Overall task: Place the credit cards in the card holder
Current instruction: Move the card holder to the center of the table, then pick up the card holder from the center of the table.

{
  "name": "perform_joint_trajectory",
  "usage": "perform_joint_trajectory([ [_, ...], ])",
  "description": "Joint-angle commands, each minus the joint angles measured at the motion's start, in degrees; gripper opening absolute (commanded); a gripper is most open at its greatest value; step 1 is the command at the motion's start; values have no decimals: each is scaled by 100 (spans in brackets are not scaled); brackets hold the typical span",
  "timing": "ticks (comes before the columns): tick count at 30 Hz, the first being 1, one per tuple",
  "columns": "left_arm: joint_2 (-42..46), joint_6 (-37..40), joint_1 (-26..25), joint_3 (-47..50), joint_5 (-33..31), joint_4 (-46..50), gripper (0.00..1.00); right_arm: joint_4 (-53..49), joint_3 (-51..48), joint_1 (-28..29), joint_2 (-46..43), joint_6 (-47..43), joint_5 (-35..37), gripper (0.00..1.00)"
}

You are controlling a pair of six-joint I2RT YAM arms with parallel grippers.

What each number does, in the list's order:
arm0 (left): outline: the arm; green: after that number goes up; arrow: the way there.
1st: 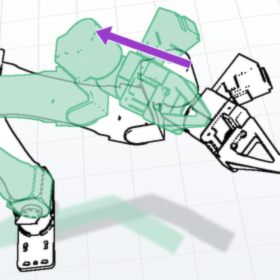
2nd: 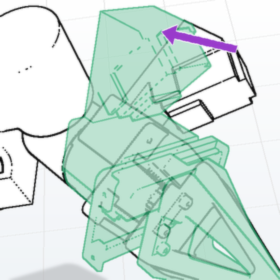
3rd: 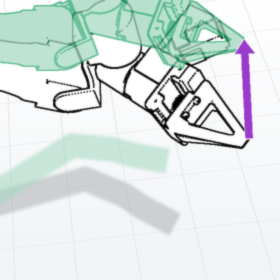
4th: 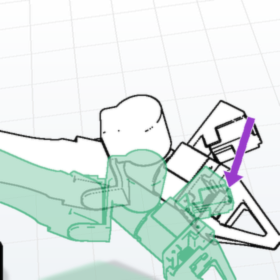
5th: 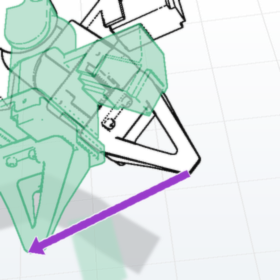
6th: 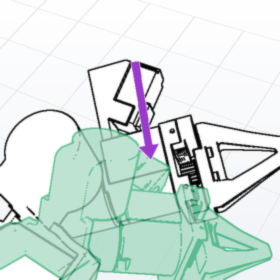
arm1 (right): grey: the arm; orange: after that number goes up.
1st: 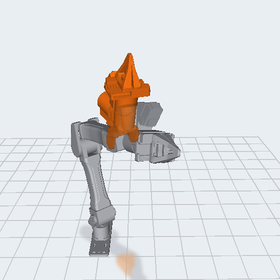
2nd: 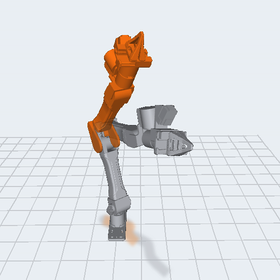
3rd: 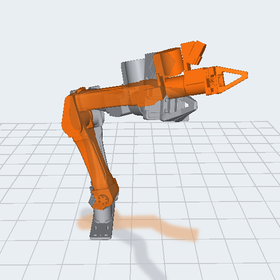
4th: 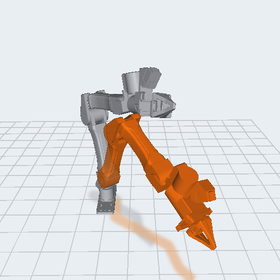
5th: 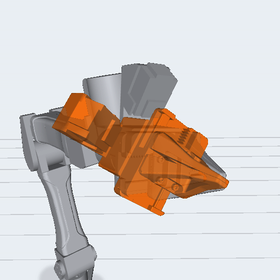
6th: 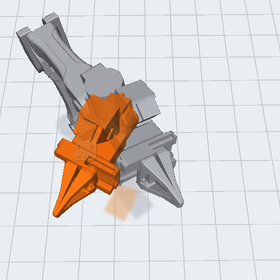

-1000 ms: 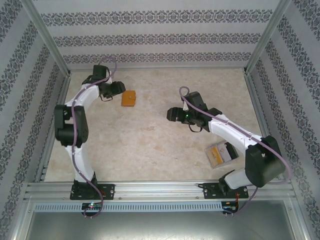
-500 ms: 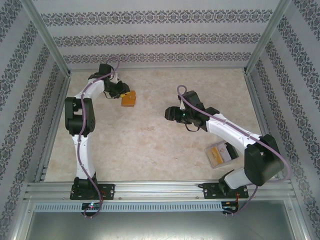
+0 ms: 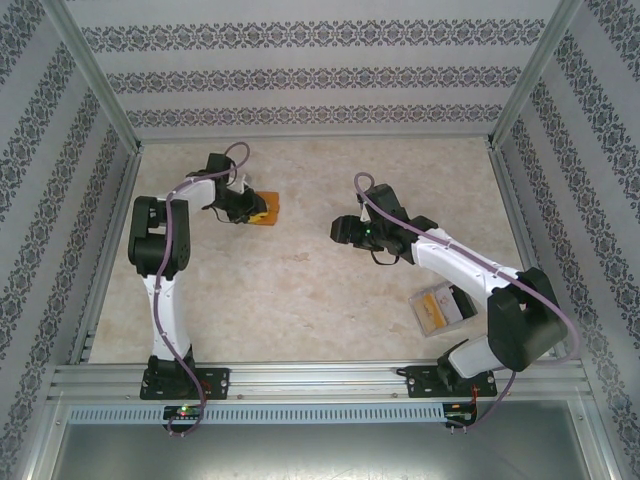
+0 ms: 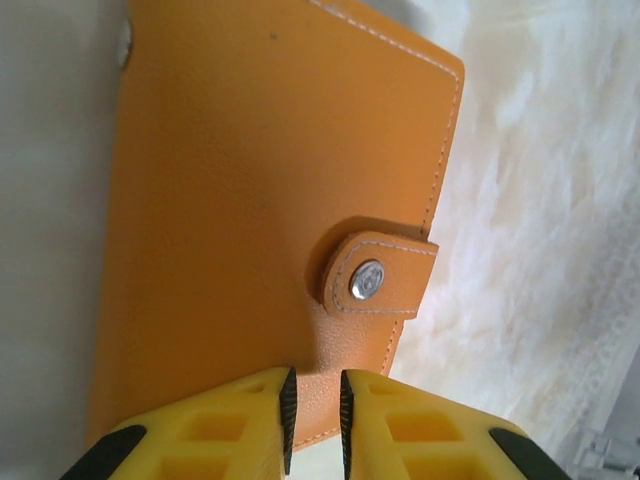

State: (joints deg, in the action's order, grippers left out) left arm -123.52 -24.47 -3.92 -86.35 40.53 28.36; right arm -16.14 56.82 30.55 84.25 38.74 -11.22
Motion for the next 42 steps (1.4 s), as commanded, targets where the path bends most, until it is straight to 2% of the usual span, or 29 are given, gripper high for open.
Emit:
perform_joint_trajectory([
  [1, 212, 113, -354, 686, -207, 136, 23, -56, -22, 30, 139, 58, 111, 61],
  [6, 1050, -411, -977, 1785, -73, -570, 23, 9, -70, 114, 211, 96, 113, 60],
  [11, 1996, -1241, -2255, 2755, -847, -998, 25, -33, -144, 203, 268, 240, 147, 58],
  [14, 2679, -1974, -2616, 3480, -918, -1831, 29, -41, -281, 275, 221, 380, 220, 58],
  [18, 3675, -2092, -2719, 3608, -1336, -1628, 35, 114, -548, 328, 143, 632, 236, 53],
  [22, 4366, -1790, -2638, 3648, -2066, -1128, 53, 381, -653, 547, 129, 659, 25, 52],
  [25, 4138, -1646, -2337, 3678, -1614, -1171, 54, 349, -567, 746, 299, 745, 28, 48],
  [30, 3356, -1133, -2249, 3248, -810, -1107, 56, 327, -621, 1172, 393, 982, 159, 39],
  [33, 3049, -1071, -2245, 3180, -629, -1172, 57, 392, -934, 1339, 315, 1192, 367, 38],
  [36, 2886, -1033, -2261, 3250, -452, -1318, 57, 743, -1201, 1383, 361, 1254, 143, 34],
  [42, 2774, -963, -2261, 3390, -386, -1390, 57, 780, -1219, 1454, 550, 1225, 195, 31],
])
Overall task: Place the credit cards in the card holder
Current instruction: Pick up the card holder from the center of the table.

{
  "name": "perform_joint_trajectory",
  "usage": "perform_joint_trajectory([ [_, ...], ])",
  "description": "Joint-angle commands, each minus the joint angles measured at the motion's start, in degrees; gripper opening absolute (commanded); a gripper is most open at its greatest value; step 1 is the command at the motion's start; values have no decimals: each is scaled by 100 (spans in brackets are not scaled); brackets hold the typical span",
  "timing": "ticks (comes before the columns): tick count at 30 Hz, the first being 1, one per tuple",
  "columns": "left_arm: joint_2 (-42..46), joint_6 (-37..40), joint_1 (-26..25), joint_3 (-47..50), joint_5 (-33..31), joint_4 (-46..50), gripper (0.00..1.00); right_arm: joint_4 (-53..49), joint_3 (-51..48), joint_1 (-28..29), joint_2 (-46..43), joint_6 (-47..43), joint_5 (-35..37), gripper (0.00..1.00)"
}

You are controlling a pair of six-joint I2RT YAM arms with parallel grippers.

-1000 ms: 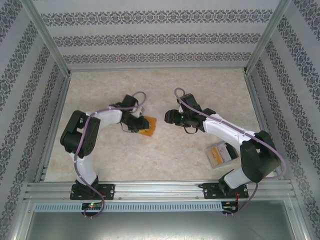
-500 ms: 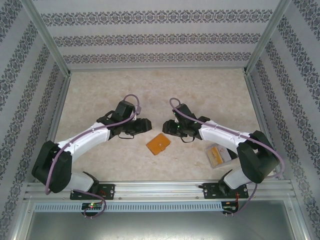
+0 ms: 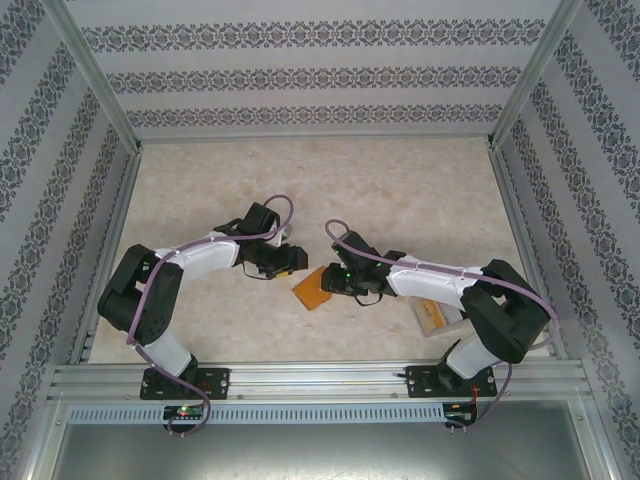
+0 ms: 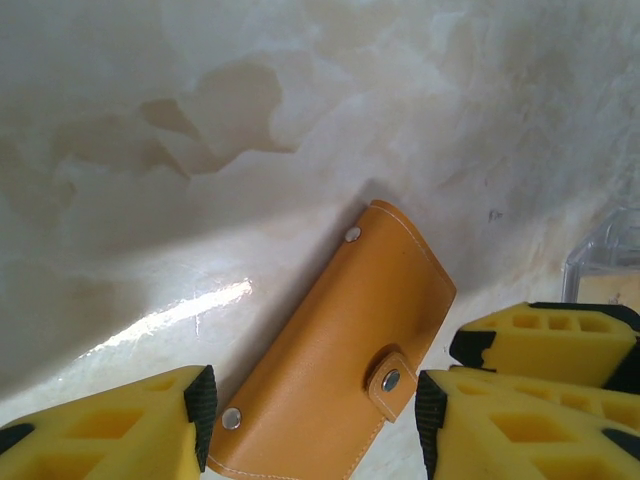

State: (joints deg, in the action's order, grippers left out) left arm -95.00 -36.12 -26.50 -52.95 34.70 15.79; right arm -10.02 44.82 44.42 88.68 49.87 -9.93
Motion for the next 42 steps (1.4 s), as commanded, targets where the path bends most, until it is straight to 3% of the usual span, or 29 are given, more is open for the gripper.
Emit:
perform_joint_trajectory([
  [1, -95, 206, -13, 63, 237, -146, 57, 167, 4, 66, 163, 79, 60, 30],
  [22, -425, 351, -315, 224, 425, -20, 52, 97, 184, 14, 697, -470, 573, 28],
  [31, -342, 251, -321, 447, 913, -401, 39, 108, 229, -19, 756, -501, 572, 28],
  [42, -181, -231, -321, 737, 1144, -1106, 14, 88, 236, -9, 750, -434, 580, 29],
])
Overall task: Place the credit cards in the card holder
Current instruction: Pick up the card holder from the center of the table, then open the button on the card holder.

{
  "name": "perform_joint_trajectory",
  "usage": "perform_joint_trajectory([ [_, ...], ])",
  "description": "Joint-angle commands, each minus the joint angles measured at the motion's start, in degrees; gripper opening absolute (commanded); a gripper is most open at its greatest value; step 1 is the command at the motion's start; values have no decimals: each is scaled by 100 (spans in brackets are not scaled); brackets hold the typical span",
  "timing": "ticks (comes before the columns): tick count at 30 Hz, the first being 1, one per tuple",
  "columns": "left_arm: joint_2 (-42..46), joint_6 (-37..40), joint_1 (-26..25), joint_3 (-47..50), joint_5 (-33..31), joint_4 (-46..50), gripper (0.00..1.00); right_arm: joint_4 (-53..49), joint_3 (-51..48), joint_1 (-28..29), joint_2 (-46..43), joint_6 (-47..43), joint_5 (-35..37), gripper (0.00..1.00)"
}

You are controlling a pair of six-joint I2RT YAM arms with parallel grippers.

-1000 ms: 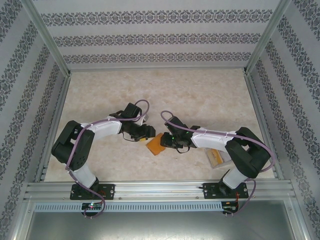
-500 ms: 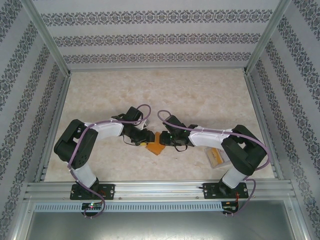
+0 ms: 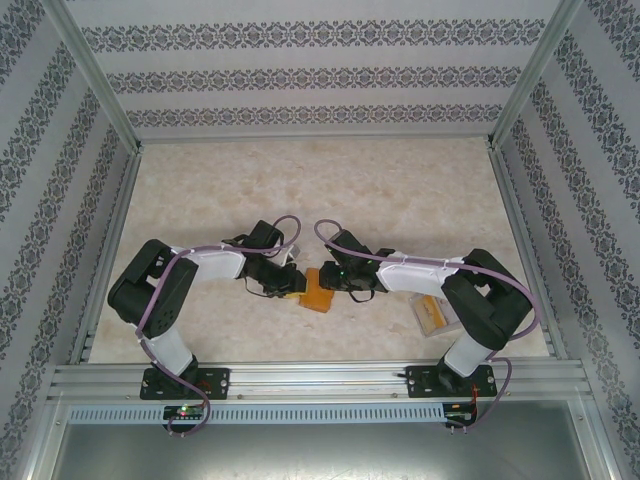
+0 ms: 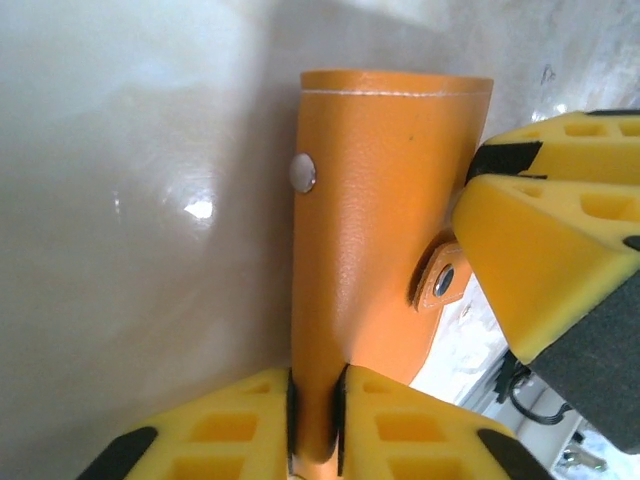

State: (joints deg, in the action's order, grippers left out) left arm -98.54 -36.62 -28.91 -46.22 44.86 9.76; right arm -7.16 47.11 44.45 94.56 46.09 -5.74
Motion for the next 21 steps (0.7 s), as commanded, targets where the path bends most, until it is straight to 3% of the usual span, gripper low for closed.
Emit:
perform_joint_trajectory([
  [1, 206, -293, -80, 105, 147, -633, 11, -214, 16, -14, 123, -65, 152, 30],
  [6, 463, -899, -85, 461, 140, -1509, 0, -590, 233, 125, -201, -143, 406, 34],
  [13, 719, -949, -80, 559, -47, -1478, 0, -1050, 464, 328, -338, -239, 788, 44],
  [17, 714, -924, -87, 548, -30, -1463, 0, -1155, 752, 398, -87, -404, 547, 48],
  [21, 661, -911, -82, 526, -6, -1475, 0, -1433, 969, 397, 324, -307, 775, 49],
])
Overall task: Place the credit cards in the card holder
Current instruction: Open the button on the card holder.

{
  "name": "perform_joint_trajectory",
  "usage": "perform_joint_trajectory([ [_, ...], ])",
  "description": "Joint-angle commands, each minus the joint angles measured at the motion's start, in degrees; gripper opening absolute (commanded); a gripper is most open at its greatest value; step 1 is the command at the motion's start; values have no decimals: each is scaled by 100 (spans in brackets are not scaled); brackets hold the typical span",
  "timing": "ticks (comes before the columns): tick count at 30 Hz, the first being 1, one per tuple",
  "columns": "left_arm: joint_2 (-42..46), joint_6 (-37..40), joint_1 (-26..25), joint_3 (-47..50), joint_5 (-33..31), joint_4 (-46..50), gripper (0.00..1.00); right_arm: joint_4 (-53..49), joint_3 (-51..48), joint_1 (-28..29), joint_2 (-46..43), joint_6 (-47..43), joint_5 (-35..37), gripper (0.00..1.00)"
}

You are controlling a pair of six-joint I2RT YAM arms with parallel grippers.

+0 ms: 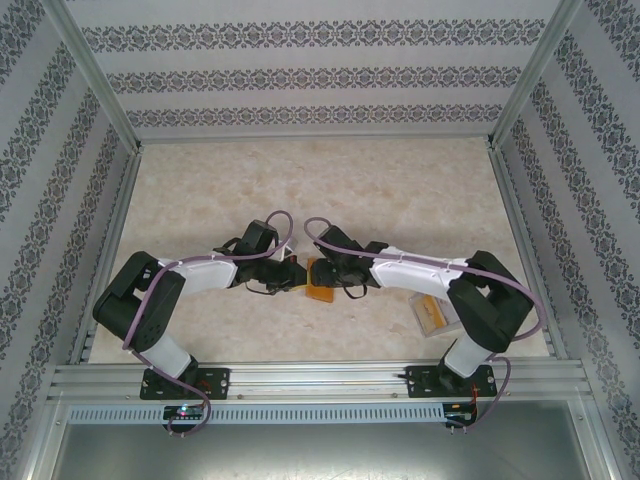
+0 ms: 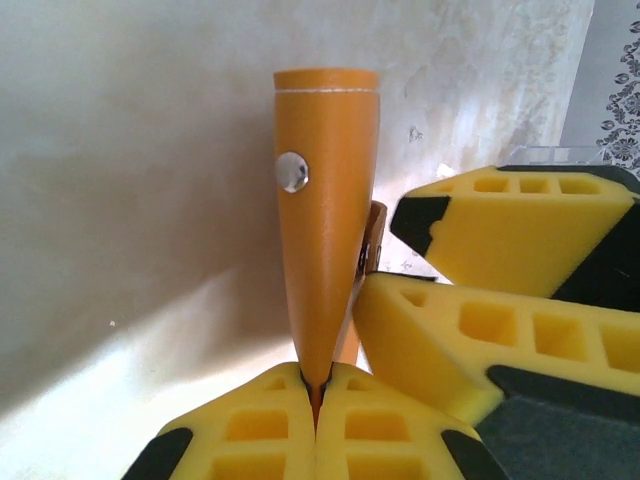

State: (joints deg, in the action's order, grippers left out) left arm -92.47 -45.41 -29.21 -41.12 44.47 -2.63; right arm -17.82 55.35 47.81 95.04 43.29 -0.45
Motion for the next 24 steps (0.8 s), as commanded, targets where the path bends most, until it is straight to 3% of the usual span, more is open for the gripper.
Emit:
perform_joint_trajectory([
  [1, 57, -30, -56, 10, 25, -234, 0, -377, 171, 62, 385, -56, 242, 49],
  [5, 67, -16, -50, 28, -79, -185, 0, -554, 243, 77, 728, 16, 193, 42],
  [9, 112, -11, -54, 78, -254, -123, 0, -942, 176, 127, 707, 63, 652, 32],
  [14, 331, -45, -11, 229, -897, 210, 0, -1266, -5, 106, 472, -3, 1102, 22],
  [24, 336, -214, 30, 428, -957, 33, 0, -1294, -271, 44, 265, 38, 1199, 21],
])
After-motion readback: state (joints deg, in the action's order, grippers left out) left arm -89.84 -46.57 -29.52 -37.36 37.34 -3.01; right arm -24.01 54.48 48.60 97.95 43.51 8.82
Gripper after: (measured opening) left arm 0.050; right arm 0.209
